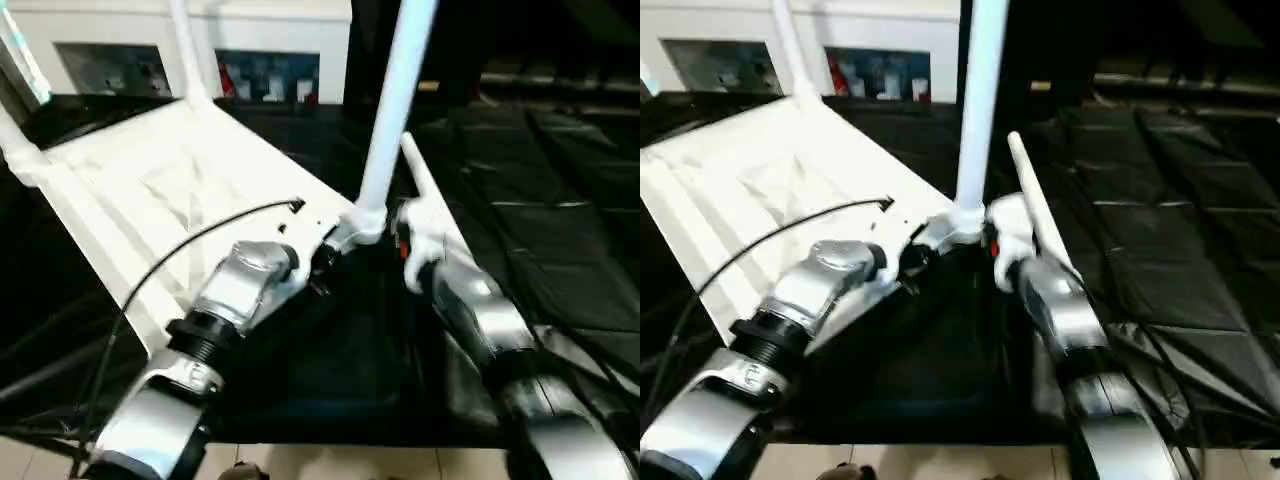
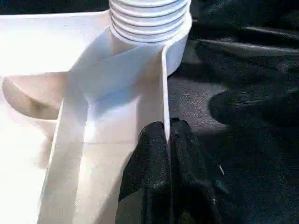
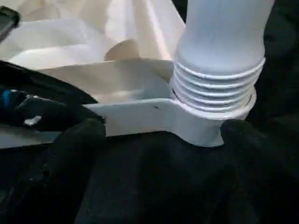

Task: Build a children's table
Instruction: Insert table leg to table base, then rotate leg to tighten

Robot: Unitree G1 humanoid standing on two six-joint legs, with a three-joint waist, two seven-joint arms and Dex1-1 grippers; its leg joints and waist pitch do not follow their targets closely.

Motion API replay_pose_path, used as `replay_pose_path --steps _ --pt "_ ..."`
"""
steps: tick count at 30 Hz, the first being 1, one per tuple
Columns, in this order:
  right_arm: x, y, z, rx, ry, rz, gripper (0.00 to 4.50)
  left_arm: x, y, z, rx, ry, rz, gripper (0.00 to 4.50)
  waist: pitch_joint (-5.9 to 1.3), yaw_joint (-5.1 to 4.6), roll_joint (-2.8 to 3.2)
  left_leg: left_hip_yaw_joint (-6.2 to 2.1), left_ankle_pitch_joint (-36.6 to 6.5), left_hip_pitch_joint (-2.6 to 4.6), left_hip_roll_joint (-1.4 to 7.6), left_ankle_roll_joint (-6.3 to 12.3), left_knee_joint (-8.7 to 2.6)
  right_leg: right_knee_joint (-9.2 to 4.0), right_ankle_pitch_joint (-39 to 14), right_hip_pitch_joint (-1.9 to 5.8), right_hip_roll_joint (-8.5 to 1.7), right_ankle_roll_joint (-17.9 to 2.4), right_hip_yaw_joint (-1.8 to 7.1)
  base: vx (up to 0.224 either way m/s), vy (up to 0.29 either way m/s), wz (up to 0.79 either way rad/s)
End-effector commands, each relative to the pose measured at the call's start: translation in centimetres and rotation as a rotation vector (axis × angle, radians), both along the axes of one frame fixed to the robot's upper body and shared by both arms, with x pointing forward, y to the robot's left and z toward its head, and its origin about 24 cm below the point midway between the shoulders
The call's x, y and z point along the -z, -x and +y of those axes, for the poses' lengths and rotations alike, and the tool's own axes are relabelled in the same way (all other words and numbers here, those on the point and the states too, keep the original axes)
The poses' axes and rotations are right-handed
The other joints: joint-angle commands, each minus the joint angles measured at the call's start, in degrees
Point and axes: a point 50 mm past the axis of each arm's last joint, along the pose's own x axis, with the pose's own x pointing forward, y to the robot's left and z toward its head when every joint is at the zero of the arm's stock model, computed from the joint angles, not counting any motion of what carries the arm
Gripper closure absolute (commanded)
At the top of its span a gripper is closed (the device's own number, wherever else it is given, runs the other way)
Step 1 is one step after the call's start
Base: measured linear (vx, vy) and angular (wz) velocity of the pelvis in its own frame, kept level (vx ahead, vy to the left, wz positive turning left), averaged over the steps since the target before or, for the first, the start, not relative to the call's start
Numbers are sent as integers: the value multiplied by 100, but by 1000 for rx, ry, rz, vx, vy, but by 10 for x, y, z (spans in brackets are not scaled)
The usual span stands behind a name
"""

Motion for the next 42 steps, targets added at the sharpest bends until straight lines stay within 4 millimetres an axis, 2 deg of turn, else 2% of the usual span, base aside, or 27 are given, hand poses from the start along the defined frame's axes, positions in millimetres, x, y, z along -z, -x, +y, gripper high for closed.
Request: replay_pose_path --steps 1,4,6,7,9,11,17,24,26,31,33,36,37,42 --pt "-10 2 -5 -17 11 -36 2 -3 1 0 45 26 -26 450 -436 27 -51 -60 190 60 224 1022 -182 -255 1629 410 -411 -1607 323 0 0 0" --pt "-13 8 -13 -44 48 -47 2 -3 4 1 89 27 -26 450 -408 64 -49 -63 -100 71 248 963 -203 -311 1006 419 -424 -1532 324 0 0 0" --pt "-15 13 -18 -56 72 -46 2 -3 6 3 115 28 -14 450 -415 90 -45 -65 -220 96 271 842 -210 -319 649 410 -423 -1478 334 0 0 0" --pt "-15 13 -18 -57 75 -46 2 -2 7 3 117 27 -12 450 -415 89 -38 -67 -241 95 276 797 -211 -313 617 402 -426 -1490 339 0 0 0" --pt "-18 17 -23 -60 92 -45 2 -2 9 6 154 17 -8 450 -422 83 -73 -63 -254 88 269 754 -209 -310 579 410 -426 -1493 341 0 0 0" --pt "-20 20 -26 -70 103 -41 2 0 11 9 173 7 0 450 -429 106 -55 -69 -191 97 276 740 -200 -293 616 406 -423 -1461 347 0 0 0" --pt "-23 28 -36 -112 167 -29 2 0 17 20 265 -5 16 450 -464 157 -69 -58 -64 84 250 738 -154 -240 834 414 -419 -1439 350 0 0 0" --pt "-23 33 -37 -186 194 -11 2 -4 26 24 390 5 22 450 -459 178 -62 -60 -358 96 265 551 -155 -259 330 396 -426 -1379 353 0 0 0" --pt "-23 37 -37 -232 199 -6 2 -7 32 24 469 20 30 450 -464 197 -60 -58 -370 99 268 522 -149 -245 326 389 -424 -1370 359 0 0 0" --pt "-22 38 -35 -247 202 -7 2 -9 39 23 544 31 52 450 -486 299 -40 -53 -265 126 281 526 -118 -196 518 354 -419 -1425 363 0 0 0" --pt "-22 38 -35 -252 200 -5 2 -9 40 23 558 34 55 450 -486 314 -39 -57 -256 114 279 519 -112 -185 537 355 -419 -1434 357 0 0 0" --pt "-21 38 -34 -274 195 3 2 -10 43 23 591 32 63 450 -479 323 -54 -58 -415 103 272 467 -112 -199 339 363 -433 -1397 355 0 0 0" --pt "-19 39 -32 -294 194 6 2 -10 45 23 608 32 68 450 -470 324 -47 -59 -546 105 277 402 -122 -220 106 357 -443 -1343 355 0 0 0" --pt "-18 38 -29 -319 192 2 2 -10 49 23 640 29 79 450 -459 329 -52 -62 -690 100 277 293 -130 -244 -240 352 -451 -1243 361 0 0 0"
